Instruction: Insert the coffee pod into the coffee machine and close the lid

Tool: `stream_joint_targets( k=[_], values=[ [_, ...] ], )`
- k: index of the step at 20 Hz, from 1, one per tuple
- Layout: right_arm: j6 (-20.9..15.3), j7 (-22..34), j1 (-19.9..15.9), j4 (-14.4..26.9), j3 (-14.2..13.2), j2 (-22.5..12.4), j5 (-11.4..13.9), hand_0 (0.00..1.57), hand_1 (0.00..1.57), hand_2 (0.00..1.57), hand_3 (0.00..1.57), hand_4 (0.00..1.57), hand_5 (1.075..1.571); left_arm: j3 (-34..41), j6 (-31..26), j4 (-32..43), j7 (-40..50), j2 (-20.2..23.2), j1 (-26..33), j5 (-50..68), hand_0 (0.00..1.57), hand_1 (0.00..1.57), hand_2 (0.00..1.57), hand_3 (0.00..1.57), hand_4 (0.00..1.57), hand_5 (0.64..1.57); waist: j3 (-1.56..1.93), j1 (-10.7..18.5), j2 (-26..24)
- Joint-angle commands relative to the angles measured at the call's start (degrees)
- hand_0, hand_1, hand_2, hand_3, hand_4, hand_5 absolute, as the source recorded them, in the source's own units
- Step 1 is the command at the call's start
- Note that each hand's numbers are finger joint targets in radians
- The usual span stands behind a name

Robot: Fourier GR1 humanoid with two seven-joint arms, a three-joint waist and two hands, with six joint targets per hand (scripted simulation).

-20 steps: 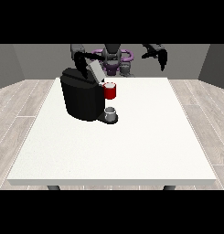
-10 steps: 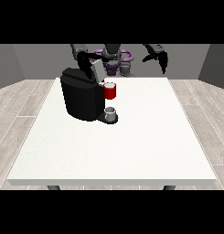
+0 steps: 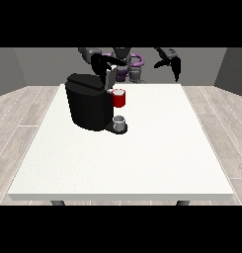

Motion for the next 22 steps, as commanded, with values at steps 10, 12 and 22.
stream_joint_targets(
  k=[10,12,22],
  values=[
    [-2.32,5.01,-10.55,-5.37,3.94,-1.40,4.63,0.00,0.00,0.00,0.00,0.26,1.571,-1.45,-2.48,-0.14,-0.98,0.49,-5.14,0.89,0.00,0.00,0.00,0.00,0.41,1.571,-0.49,8.45,4.35],
    [-1.35,4.07,-11.34,-4.56,3.76,-2.30,4.82,0.00,0.00,0.00,0.00,0.24,1.571,-0.93,-3.47,-0.42,-0.64,1.59,-3.48,1.39,0.00,0.00,0.00,0.00,0.44,1.571,-0.46,9.72,4.24],
    [-4.08,2.61,-20.94,3.78,3.20,-1.78,9.03,0.00,0.00,0.00,0.00,0.00,1.571,-0.77,-5.87,-3.05,0.80,3.18,-6.36,3.70,0.00,0.00,0.00,0.00,0.37,1.571,-0.44,13.38,7.89]
  ],
)
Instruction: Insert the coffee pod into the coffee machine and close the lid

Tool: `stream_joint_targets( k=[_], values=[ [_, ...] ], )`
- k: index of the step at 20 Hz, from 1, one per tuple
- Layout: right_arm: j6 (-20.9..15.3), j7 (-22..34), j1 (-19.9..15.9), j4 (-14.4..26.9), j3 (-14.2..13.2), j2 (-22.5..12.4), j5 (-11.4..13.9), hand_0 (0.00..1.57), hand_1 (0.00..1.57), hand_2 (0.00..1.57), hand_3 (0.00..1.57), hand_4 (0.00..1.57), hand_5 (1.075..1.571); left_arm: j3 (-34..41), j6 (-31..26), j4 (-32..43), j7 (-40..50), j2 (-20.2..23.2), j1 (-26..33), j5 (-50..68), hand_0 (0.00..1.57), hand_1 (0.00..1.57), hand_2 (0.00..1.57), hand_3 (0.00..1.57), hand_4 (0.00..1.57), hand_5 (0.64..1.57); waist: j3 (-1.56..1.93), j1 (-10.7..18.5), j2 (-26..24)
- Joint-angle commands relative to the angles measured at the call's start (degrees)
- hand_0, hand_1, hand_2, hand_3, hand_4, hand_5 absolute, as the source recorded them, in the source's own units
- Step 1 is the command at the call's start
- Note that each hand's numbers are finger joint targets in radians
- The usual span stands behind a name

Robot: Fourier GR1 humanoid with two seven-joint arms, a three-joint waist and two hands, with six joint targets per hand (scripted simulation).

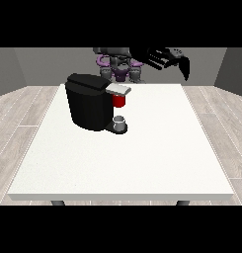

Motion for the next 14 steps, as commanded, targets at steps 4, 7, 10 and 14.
stream_joint_targets(
  k=[4,7,10,14],
  values=[
    [0.32,-1.82,-6.26,4.88,-0.47,-0.46,1.89,0.00,0.00,0.00,0.00,0.00,1.571,-0.84,0.28,-1.20,-2.05,-0.21,0.71,-0.48,0.00,0.00,0.00,0.00,0.42,1.571,-0.03,2.57,2.68],
    [-0.93,-1.89,-9.94,6.78,-1.18,0.51,2.17,0.00,0.00,0.00,0.00,0.00,1.571,0.49,-0.77,-1.03,0.69,0.43,-4.13,2.08,0.00,0.00,0.00,0.00,0.35,1.571,-0.03,3.00,4.90],
    [0.48,-4.19,-11.34,8.10,-3.06,-2.30,1.55,0.00,0.00,0.00,0.00,0.00,1.571,0.20,-0.51,-1.21,-3.28,0.24,-1.80,1.30,0.00,0.00,0.00,0.00,0.22,1.571,-0.03,3.58,7.38],
    [0.94,-4.46,-12.78,10.86,-5.71,-2.54,-0.49,0.00,0.00,0.00,0.00,0.00,1.571,-2.03,-2.40,-3.06,-4.07,0.22,-0.43,0.91,0.00,0.00,0.00,0.00,0.33,1.571,-0.03,5.85,8.48]
  ],
)
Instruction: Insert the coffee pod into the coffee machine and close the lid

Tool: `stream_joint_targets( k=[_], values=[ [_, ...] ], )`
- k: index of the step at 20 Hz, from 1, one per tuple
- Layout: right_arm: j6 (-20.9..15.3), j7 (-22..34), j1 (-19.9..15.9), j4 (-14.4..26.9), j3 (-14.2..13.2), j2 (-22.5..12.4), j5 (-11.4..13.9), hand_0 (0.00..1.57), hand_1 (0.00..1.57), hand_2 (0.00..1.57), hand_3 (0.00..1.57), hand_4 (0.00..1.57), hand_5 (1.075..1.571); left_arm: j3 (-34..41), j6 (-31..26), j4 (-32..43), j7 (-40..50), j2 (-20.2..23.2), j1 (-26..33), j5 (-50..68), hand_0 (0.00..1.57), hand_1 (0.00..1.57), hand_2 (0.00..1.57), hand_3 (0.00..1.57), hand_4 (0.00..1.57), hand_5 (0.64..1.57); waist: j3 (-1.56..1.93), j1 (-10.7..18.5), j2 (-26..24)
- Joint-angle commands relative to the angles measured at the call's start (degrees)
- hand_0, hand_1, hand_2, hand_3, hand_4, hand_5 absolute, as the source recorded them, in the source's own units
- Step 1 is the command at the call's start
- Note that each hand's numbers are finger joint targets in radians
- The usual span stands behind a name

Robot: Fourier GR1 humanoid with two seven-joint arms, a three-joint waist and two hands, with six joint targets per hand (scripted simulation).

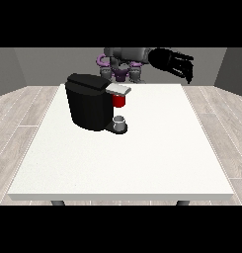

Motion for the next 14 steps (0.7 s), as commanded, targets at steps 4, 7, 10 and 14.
stream_joint_targets(
  k=[4,7,10,14],
  values=[
    [-1.33,-0.88,-3.81,4.64,-1.69,1.23,-0.24,0.00,0.00,0.00,0.00,0.10,1.571,-1.68,-0.26,-2.00,3.62,-1.10,-2.92,0.75,0.00,0.00,0.00,0.00,0.32,1.571,0.01,1.52,1.36],
    [-0.01,-4.65,-2.15,4.52,-1.96,1.78,-1.18,0.00,0.00,0.00,0.00,0.00,1.571,-2.21,-0.13,-2.61,3.03,-1.19,-0.65,0.17,0.00,0.00,0.00,0.00,0.34,1.571,0.02,0.27,0.39],
    [2.31,-6.37,-0.10,5.15,-2.05,2.02,-2.15,0.00,0.00,0.00,0.00,0.00,1.571,-2.80,-0.98,-4.00,4.08,-1.42,1.64,0.89,0.00,0.00,0.00,0.00,0.25,1.571,0.03,-0.67,-2.57],
    [2.67,-12.16,4.98,2.71,0.57,7.34,-2.22,0.00,0.00,0.00,0.00,0.17,1.571,-1.73,1.35,-2.37,4.30,-1.71,3.78,-0.15,0.00,0.00,0.00,0.00,0.27,1.571,0.04,-5.18,-5.83]
  ],
)
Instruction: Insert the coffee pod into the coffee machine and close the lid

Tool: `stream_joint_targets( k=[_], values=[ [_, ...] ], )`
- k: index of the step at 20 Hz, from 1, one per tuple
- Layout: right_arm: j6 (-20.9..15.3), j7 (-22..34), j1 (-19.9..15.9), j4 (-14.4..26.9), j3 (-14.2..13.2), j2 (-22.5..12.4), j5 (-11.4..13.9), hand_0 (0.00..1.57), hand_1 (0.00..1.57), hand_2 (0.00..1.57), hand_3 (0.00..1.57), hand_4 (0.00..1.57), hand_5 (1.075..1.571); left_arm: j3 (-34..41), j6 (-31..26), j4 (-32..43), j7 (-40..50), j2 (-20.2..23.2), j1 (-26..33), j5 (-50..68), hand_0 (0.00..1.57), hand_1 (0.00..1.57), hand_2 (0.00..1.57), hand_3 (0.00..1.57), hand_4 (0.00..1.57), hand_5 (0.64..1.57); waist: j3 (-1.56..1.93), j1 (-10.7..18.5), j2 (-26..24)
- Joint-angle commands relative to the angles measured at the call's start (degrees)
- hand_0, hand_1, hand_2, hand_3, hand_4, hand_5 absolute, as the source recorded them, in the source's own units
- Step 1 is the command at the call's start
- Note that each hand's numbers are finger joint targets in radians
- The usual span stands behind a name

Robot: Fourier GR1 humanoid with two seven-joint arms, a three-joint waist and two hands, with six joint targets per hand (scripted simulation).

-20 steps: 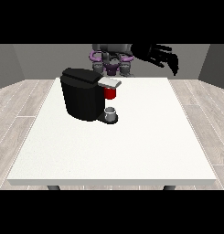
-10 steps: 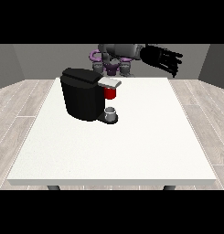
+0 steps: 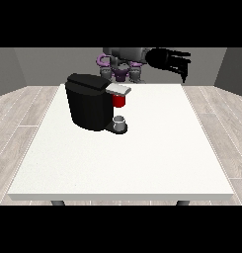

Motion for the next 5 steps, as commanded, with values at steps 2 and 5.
stream_joint_targets(
  k=[2,5],
  values=[
    [-0.01,-6.76,10.10,-2.84,3.94,6.11,-1.99,0.00,0.00,0.00,0.00,0.18,1.571,0.60,1.09,1.93,-2.57,-0.89,6.44,-0.34,0.00,0.00,0.00,0.00,0.27,1.571,0.00,-4.13,-6.04],
    [-1.09,-8.65,15.18,-5.68,9.53,6.25,-6.51,0.00,0.00,0.00,0.00,0.26,1.571,2.39,0.46,6.12,-1.90,0.39,3.51,0.67,0.00,0.00,0.00,0.00,0.27,1.571,0.00,-5.82,-8.04]
  ],
)
